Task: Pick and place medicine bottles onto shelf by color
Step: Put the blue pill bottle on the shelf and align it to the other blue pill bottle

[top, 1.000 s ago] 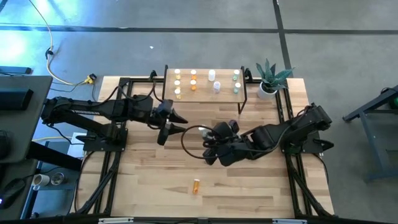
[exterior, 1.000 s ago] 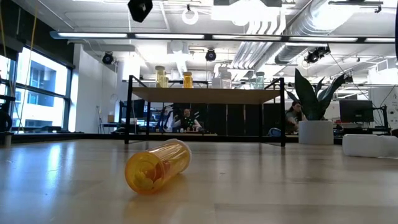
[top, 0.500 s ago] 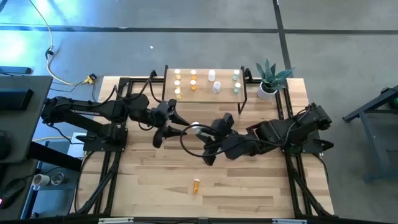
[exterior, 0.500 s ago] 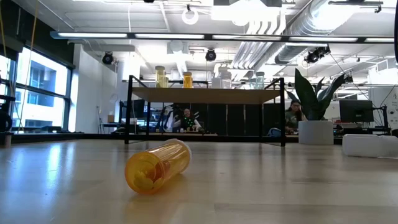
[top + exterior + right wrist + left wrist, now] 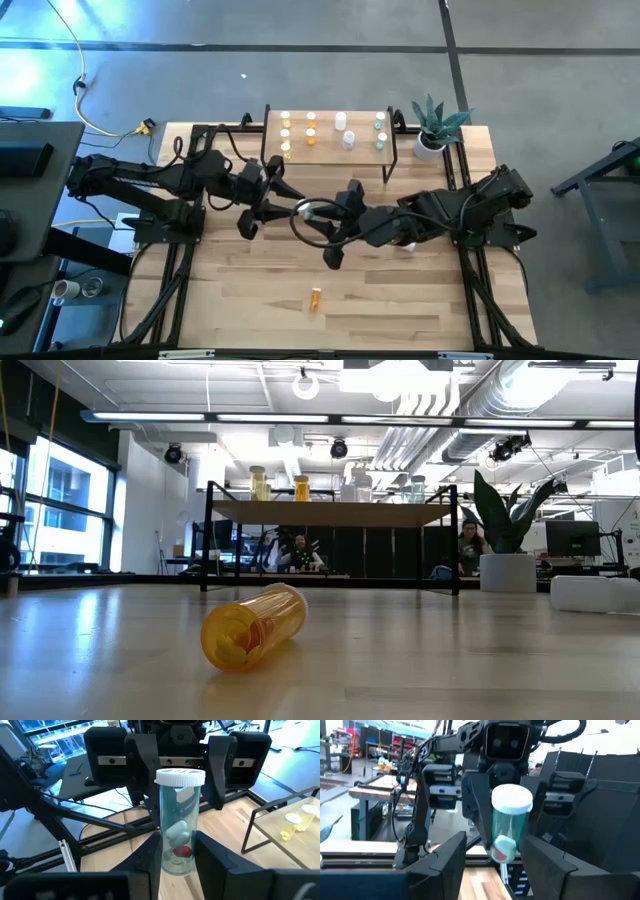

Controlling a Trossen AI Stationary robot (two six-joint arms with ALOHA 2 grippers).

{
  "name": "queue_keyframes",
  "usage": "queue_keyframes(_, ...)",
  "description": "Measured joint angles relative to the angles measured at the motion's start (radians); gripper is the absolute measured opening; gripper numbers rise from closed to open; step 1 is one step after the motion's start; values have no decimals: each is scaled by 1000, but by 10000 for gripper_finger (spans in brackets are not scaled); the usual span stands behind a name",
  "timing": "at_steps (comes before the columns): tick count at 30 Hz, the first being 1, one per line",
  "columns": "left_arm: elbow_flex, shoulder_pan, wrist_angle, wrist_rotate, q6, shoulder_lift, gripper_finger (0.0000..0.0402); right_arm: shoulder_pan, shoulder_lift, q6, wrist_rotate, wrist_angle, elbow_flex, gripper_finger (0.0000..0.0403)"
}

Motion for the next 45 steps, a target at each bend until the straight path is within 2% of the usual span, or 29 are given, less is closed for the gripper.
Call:
queue_keyframes(14,0,3,85,-5,0,16,172,-42,0,-3,-3,61,0,87)
queue_keyframes(25,1,3,157,-56,-1,58,172,-56,0,-11,-9,75,-1,87)
queue_keyframes(37,1,3,162,-55,-1,72,172,-56,0,-21,-8,61,-1,87)
queue_keyframes(41,1,2,159,-55,-1,72,158,-56,0,-19,-8,61,-1,87)
queue_keyframes(45,1,2,156,-52,-1,71,123,-57,0,-19,-5,58,-1,87)
